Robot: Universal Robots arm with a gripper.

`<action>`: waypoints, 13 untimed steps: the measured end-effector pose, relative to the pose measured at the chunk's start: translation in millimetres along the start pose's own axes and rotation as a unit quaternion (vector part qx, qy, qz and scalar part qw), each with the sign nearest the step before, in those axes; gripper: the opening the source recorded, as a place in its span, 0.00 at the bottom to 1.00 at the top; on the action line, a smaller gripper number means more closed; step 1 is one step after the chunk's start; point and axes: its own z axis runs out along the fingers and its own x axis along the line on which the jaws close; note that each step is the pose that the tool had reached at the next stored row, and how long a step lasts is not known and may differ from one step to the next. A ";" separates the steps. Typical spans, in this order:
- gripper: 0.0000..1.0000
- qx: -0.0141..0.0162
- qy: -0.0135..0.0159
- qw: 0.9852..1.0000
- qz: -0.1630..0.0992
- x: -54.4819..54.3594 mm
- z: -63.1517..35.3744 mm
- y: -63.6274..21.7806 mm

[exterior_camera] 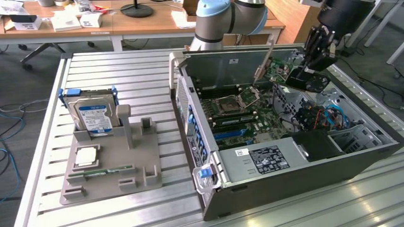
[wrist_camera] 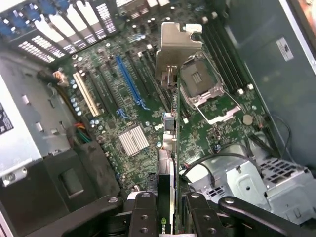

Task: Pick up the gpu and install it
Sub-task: 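Insert the gpu into the slot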

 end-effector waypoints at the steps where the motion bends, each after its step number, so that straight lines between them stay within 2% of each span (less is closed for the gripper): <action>1: 0.27 0.000 0.001 1.000 -0.009 0.0 0.1 0.0; 4: 0.27 0.000 0.003 0.999 -0.036 0.0 0.4 0.0; 7: 0.27 -0.001 0.004 0.998 -0.063 0.0 0.8 -0.1; 10: 0.27 -0.001 0.006 0.996 -0.091 0.0 1.1 -0.1; 13: 0.27 -0.001 0.008 0.993 -0.118 0.0 1.7 -0.1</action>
